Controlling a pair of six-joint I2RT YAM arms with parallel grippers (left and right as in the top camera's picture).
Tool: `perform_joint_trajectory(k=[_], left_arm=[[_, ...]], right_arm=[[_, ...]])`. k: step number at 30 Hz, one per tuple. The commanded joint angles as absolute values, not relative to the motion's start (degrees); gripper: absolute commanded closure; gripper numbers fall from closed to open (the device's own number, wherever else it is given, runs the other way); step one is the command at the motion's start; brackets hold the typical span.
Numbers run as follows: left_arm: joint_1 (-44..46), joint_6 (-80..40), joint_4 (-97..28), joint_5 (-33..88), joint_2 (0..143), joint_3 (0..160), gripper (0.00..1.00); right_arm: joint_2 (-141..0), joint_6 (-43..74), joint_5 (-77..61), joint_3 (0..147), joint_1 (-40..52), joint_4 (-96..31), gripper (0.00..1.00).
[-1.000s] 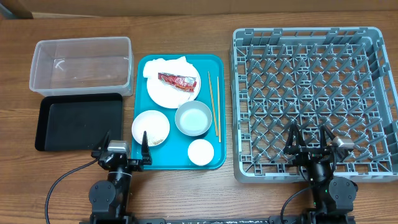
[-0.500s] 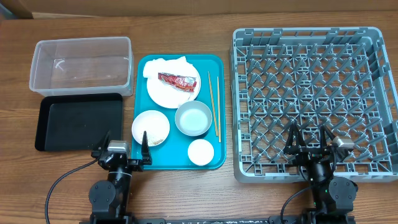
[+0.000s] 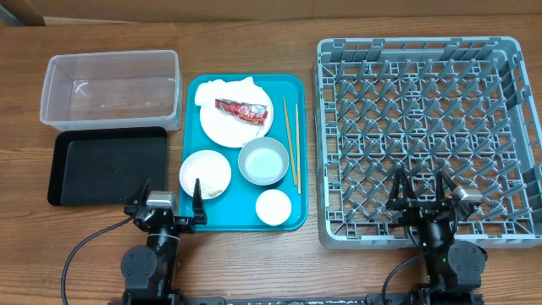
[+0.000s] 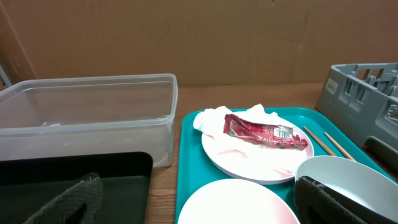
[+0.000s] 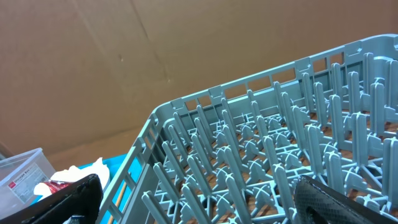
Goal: Sort waste into correct bins and load items into the dishwasher
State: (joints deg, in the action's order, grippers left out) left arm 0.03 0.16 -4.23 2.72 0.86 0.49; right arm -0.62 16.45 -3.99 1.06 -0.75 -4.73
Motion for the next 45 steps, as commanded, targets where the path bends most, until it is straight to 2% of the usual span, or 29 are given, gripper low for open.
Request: perform_joint_trajectory(k=[1, 38, 45], left_arm=[[0.6, 0.0, -4.3, 2.3, 0.3, 0.3, 0.0], [0.6, -0.2, -4.3, 2.6, 0.3, 0.3, 0.0], [0.6, -0.2, -0.9, 2.9, 0.3, 0.3, 0.0]], right_arm=[[-0.2, 16.3, -3.2, 0.4, -1.1, -4.5, 0.0], [-0.2, 16.3, -2.7, 0.5, -1.1, -4.5, 0.0], [-0.2, 16.2, -2.7, 0.5, -1.1, -4.4, 0.0]])
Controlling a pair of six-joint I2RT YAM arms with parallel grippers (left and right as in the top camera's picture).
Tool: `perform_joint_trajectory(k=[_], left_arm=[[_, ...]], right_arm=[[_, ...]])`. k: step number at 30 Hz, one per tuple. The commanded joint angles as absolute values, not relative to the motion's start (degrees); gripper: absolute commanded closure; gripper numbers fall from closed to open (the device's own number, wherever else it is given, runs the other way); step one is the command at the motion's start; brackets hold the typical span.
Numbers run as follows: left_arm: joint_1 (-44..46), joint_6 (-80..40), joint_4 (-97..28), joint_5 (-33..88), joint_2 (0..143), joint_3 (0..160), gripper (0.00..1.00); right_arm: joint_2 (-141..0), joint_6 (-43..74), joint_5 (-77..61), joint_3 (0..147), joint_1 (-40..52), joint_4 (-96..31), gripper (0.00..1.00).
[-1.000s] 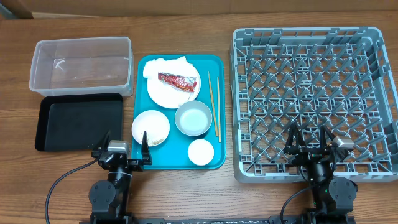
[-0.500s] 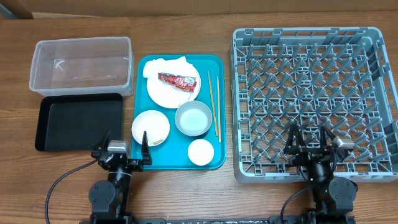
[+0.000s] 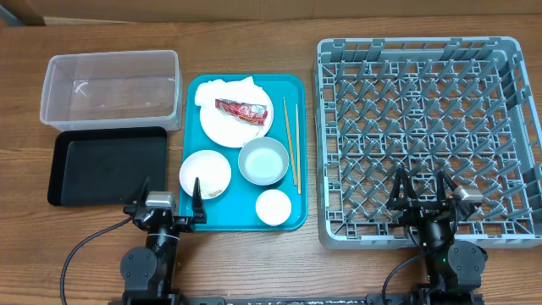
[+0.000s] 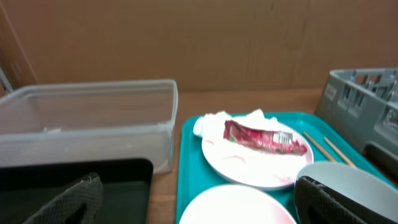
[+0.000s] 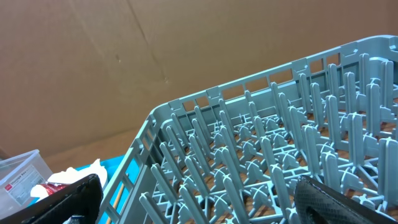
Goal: Sort waste into correct bins and load items into the dishwasher
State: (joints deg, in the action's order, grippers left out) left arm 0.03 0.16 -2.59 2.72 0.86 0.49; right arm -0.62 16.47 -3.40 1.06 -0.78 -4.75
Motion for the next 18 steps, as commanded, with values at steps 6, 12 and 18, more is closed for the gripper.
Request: perform_joint_trajectory(k=[6, 12, 18], left_arm=[[0.6, -0.2, 3.7, 5.4, 0.3, 0.6, 0.0], [0.6, -0.8, 3.1, 7.5, 0.8, 5.5, 0.0], [0.6, -0.8, 2.9, 7.6, 9.1, 12.6, 0.0]], right_arm=[[-0.2, 11.7, -5.5, 2.4, -1.1, 1.6, 0.0], [-0.3, 7.5, -5.7, 8.7, -1.1, -0.9, 0.0], [-4.4, 4.8, -6.2, 14.7, -1.1, -4.4, 0.0]])
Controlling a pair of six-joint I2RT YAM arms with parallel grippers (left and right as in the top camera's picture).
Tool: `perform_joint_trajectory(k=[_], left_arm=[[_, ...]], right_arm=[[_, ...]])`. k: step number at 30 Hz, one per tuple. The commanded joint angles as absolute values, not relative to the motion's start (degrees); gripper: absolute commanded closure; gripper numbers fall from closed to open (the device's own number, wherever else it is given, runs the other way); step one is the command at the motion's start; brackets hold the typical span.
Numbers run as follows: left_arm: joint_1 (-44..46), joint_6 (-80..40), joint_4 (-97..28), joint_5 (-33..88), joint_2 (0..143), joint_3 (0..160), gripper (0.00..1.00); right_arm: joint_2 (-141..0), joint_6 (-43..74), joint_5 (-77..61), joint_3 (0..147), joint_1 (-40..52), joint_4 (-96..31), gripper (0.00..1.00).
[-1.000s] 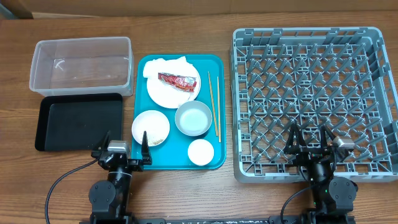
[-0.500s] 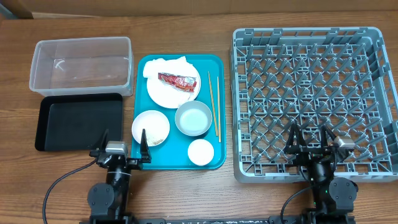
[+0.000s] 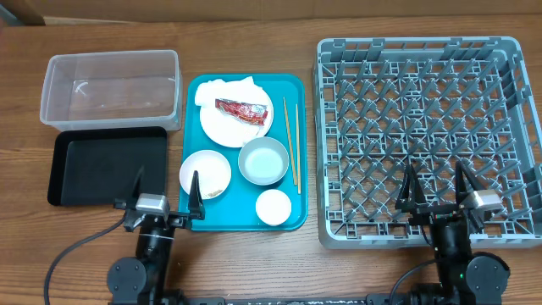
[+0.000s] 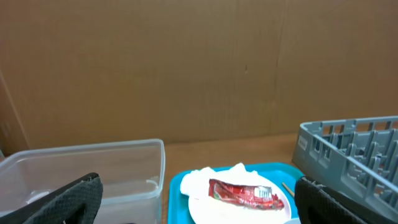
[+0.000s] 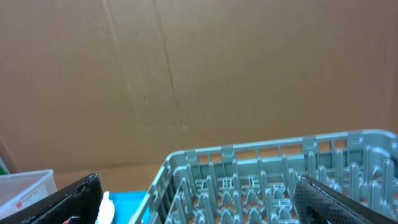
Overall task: Sort waste into correct bins and load items into the dishwasher
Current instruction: 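Reach left gripper to the white plate and grasp red wrapper with tissue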
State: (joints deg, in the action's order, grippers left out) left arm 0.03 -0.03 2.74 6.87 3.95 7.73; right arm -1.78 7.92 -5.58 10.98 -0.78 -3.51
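Note:
On the teal tray, a white plate carries a red wrapper and a crumpled napkin. Chopsticks, a crumbed small plate, a grey bowl and a white cup lie there too. The grey dish rack stands to the right. My left gripper is open at the tray's near left corner, well short of the wrapper. My right gripper is open over the rack's near edge. Neither holds anything.
A clear plastic bin stands at the back left, with a black bin in front of it. A brown cardboard wall closes off the far side in both wrist views. The table's front edge is just behind both arms.
Both wrist cameras now look higher: more cardboard wall shows, and the small plate and bowl have dropped out of the left wrist view. Overhead, both grippers sit slightly nearer the front edge. Both stay open.
At first both arms rested low at the front edge, open, the left facing the tray and the right facing the rack. A moment later their views had shifted slightly upward. Now both look clearly higher. Nothing on the tray has moved.

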Motion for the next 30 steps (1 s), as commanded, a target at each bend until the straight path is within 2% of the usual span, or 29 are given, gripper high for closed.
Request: perform_joint_trajectory(k=[1, 5, 8, 16, 18, 25, 27, 30], left_arm=[[0.6, -0.8, 2.9, 7.9, 10.6, 13.7, 0.0], [0.6, 0.3, 2.3, 12.7, 25.6, 24.9, 0.0], [0.6, 0.5, -3.0, 15.2, 36.8, 35.7, 0.0], [3.0, 5.3, -26.4, 17.0, 61.5, 65.5, 0.0], [4.7, 9.8, -33.8, 16.1, 69.0, 75.1, 0.0], [7.4, 10.1, -63.0, 14.5, 94.2, 109.2, 0.0], [7.7, 10.1, -67.0, 15.1, 98.6, 114.6, 0.0], [7.7, 9.6, -65.0, 16.6, 104.1, 115.9, 0.0]], right_arm=[[-5.1, 4.2, -6.4, 15.3, -1.1, -4.7, 0.0], [-13.1, 4.0, -6.3, 22.1, -1.1, -6.5, 0.0], [-18.7, 4.0, -6.3, 27.3, -1.1, -11.2, 0.0], [-33.1, 4.0, -6.3, 42.7, -1.1, -23.5, 0.0], [-36.9, 4.0, -6.3, 47.0, -1.1, -27.6, 0.0], [-50.3, 4.0, -6.4, 63.1, -1.1, -45.2, 0.0], [-52.9, 4.1, -6.8, 65.1, -1.1, -47.0, 0.0], [-56.6, 4.7, -10.3, 65.1, -1.1, -46.9, 0.0]])
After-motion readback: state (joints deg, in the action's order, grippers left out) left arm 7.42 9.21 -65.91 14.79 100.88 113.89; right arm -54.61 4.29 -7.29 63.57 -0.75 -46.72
